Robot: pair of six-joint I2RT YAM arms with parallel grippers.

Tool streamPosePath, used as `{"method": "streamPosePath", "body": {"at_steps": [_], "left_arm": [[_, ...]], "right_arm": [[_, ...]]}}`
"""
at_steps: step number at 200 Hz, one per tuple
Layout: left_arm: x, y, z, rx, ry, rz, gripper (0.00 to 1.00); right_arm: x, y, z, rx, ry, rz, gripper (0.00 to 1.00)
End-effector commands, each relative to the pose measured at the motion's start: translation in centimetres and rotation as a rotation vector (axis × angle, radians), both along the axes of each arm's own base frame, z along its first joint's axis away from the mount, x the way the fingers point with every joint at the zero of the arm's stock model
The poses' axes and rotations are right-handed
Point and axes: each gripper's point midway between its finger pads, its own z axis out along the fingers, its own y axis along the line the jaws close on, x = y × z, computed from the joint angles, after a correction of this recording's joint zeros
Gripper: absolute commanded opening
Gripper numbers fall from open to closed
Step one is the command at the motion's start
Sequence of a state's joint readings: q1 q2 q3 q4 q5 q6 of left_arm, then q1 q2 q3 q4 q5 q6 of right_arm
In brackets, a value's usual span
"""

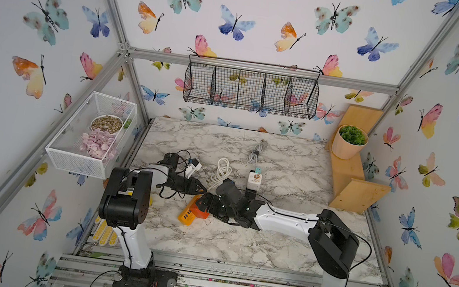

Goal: Pull the plug off the socket
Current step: Adjust the socket at the center of the board, then remove the plug from the socket.

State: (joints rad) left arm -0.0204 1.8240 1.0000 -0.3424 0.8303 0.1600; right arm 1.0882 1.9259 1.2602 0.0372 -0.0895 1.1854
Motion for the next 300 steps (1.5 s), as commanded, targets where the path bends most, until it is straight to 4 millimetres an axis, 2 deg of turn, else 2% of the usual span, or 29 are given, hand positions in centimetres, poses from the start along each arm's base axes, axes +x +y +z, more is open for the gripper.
{"method": "streamPosePath", "body": {"at_steps": [1,83,115,146,184,227,265,288,300], "left_arm": [[-0.5,1.3,-2.0,0.081,0.042,0.034,0.00],[-0.4,1.5,-1.9,0.092,0.027,0.039,0.00],[-0.1,1.9,-1.7,0.127,-0.015,0.044,0.00],[-0.2,2.3,-2.0,0.156,-0.037,0.037,0.00],[-0.2,2.7,-2.4,0.192,-0.065,0.027,0.00],[0.1,3.8,-2.9,0.274,-0.101,0.025,0.00],[0.2,4.4,-3.5,0.323,-0.118,0.026,0.00],[0.4,4.8,-3.6,0.348,-0.132,0.031,0.00],[0.7,5.6,-3.8,0.413,-0.148,0.044,0.00]], "right_arm": [[-0.1,0.5,-0.9,-0.018,0.028,-0.013,0.90],[0.1,1.4,-2.5,-0.028,0.064,-0.020,0.80],[0.3,1.3,-1.9,-0.021,0.050,-0.032,0.68],[0.2,0.8,-1.1,-0.009,0.039,-0.041,0.48],[0.2,0.4,-0.4,-0.010,0.028,-0.041,0.32],[0.1,-0.6,0.6,-0.022,-0.003,-0.048,0.23],[0.0,-1.4,1.5,-0.025,-0.020,-0.057,0.10],[-0.1,-1.7,1.7,-0.030,-0.022,-0.058,0.06],[-0.1,-1.8,1.8,-0.035,-0.023,-0.057,0.05]]}}
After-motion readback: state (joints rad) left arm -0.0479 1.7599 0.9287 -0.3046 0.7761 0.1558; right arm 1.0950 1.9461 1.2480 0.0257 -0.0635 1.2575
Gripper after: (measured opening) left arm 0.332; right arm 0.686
